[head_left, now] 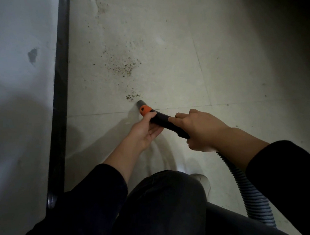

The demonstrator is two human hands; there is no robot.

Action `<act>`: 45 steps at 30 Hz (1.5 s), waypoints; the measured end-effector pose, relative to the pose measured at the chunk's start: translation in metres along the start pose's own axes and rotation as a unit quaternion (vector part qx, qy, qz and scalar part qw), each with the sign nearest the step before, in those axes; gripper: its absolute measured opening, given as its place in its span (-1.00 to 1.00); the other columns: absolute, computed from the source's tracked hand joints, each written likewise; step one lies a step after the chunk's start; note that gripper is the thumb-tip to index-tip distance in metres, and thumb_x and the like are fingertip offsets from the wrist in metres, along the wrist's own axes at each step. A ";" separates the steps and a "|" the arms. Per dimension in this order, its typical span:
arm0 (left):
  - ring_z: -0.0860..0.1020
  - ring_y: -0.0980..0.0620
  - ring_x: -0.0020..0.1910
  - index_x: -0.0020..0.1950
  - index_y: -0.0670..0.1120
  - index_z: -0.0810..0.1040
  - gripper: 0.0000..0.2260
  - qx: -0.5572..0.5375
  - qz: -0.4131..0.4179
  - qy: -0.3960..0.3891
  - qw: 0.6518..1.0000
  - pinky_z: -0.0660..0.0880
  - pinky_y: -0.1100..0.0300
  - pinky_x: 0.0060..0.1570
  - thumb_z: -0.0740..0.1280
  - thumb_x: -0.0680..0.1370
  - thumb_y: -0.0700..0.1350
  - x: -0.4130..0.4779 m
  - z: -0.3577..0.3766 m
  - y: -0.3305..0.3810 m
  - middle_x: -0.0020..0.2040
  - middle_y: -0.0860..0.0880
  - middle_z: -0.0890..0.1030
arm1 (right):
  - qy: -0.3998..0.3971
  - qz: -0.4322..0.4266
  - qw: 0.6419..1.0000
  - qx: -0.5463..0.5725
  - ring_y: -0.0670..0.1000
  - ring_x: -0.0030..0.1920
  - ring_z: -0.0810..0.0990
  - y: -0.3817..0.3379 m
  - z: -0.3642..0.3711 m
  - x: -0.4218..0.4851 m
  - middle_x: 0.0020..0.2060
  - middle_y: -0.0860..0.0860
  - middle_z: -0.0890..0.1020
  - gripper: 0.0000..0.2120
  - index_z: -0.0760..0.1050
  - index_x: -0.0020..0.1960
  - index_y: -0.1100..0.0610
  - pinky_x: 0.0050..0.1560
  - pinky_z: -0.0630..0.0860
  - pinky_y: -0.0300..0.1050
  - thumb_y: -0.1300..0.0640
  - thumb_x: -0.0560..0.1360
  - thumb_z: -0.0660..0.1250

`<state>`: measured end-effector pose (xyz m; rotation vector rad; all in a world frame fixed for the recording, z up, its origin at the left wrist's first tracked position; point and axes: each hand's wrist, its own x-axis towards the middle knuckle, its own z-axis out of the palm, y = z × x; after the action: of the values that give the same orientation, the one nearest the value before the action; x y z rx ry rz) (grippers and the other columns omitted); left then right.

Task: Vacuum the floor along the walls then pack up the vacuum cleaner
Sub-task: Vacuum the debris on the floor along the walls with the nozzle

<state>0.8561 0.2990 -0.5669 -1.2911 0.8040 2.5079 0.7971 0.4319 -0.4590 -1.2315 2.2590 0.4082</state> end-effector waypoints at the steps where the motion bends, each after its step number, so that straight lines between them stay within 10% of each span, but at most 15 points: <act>1: 0.63 0.02 -0.07 0.12 -0.22 0.51 -0.80 0.004 -0.002 0.000 1.000 0.60 0.29 -0.27 0.32 0.60 -0.10 0.002 0.003 -0.001 -0.03 -0.16 0.63 | -0.002 0.004 1.000 0.001 0.05 -0.05 0.40 0.002 0.001 -0.001 0.04 -0.03 0.47 -0.52 0.29 0.37 0.03 -0.23 0.33 -0.11 0.23 0.47 0.25; 45: 0.60 0.04 -0.10 0.00 -0.19 0.51 -0.86 0.042 0.027 0.017 0.999 0.57 0.24 -0.18 0.29 0.61 -0.11 0.021 0.002 0.040 -0.06 -0.13 0.60 | 0.030 0.000 1.000 -0.007 0.07 -0.09 0.37 -0.002 -0.013 0.037 0.02 0.02 0.46 -0.61 0.34 0.30 0.09 -0.27 0.29 -0.10 0.22 0.48 0.26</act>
<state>0.8257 0.2656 -0.5683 -1.3048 0.9538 2.4710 0.7783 0.3993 -0.4702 -1.2674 2.3104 0.3919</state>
